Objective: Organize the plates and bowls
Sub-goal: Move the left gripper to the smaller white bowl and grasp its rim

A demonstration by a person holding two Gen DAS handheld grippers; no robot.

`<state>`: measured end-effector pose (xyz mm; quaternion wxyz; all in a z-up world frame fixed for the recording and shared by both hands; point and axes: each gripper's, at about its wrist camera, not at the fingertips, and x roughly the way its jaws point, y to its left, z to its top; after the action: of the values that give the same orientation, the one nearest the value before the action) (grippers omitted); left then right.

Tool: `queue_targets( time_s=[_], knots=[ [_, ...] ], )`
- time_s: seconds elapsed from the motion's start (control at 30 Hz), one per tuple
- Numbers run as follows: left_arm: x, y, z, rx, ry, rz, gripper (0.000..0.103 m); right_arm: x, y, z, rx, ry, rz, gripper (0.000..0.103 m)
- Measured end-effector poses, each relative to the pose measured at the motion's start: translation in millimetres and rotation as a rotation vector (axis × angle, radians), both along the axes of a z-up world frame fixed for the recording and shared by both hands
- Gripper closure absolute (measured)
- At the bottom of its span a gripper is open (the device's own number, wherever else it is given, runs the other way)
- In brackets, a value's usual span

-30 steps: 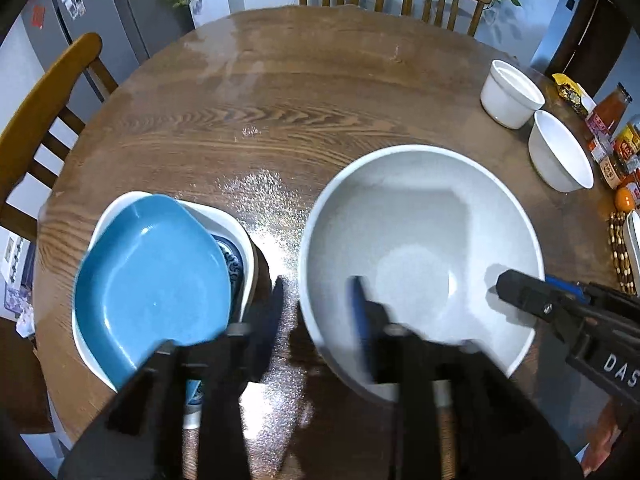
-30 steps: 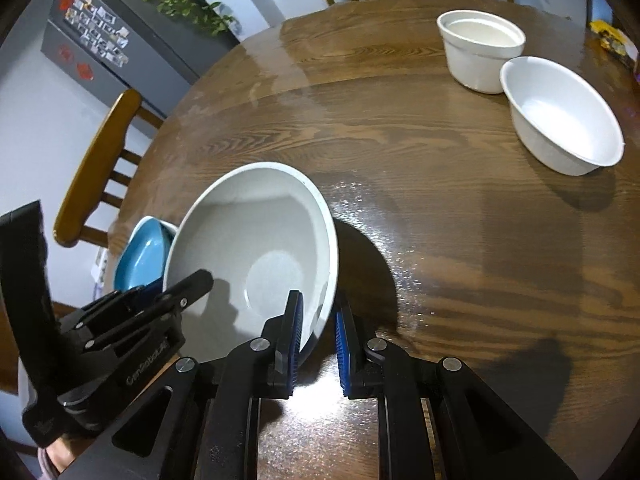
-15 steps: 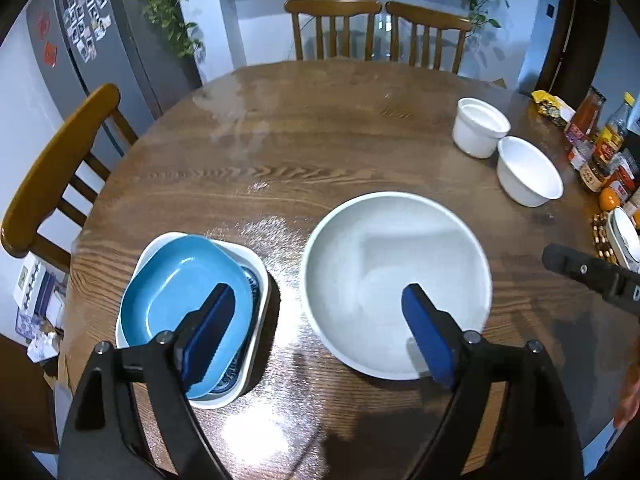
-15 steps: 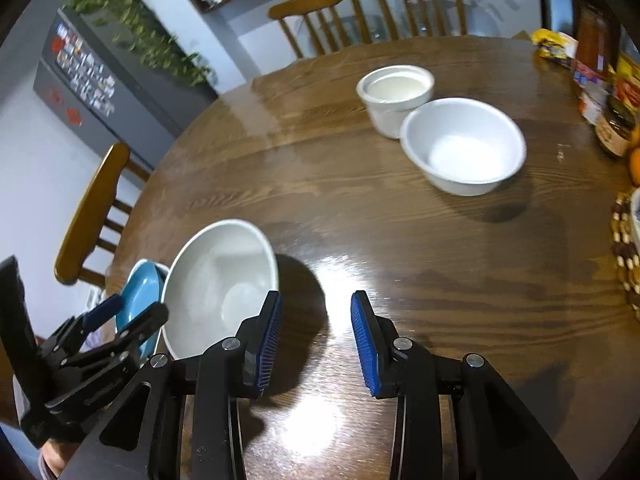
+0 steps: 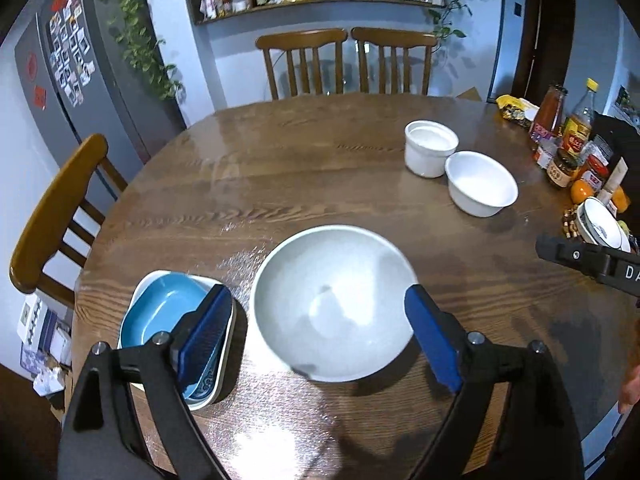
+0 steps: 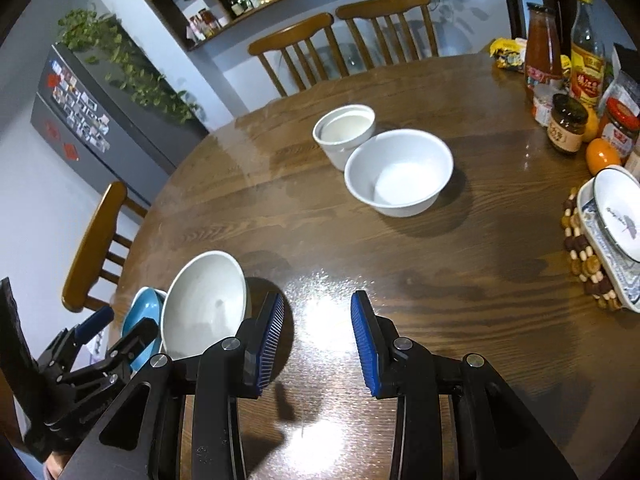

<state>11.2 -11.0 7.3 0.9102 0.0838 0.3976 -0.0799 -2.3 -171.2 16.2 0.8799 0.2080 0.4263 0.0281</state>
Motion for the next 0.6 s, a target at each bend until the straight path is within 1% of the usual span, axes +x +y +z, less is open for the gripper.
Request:
queue_targets(
  time_s=[0.4,0.6],
  knots=[
    [-10.1,-40.7,12.7,0.015,-0.055,-0.062,0.015,-22.2,-33.6,18.2,-0.028,-0.046,-0.046,0.067],
    [-11.0,-62.0,21.1,0.019,-0.083,-0.095,0.015,-31.8,-61.9,38.4,-0.068,-0.079,-0.089,0.067]
  ],
)
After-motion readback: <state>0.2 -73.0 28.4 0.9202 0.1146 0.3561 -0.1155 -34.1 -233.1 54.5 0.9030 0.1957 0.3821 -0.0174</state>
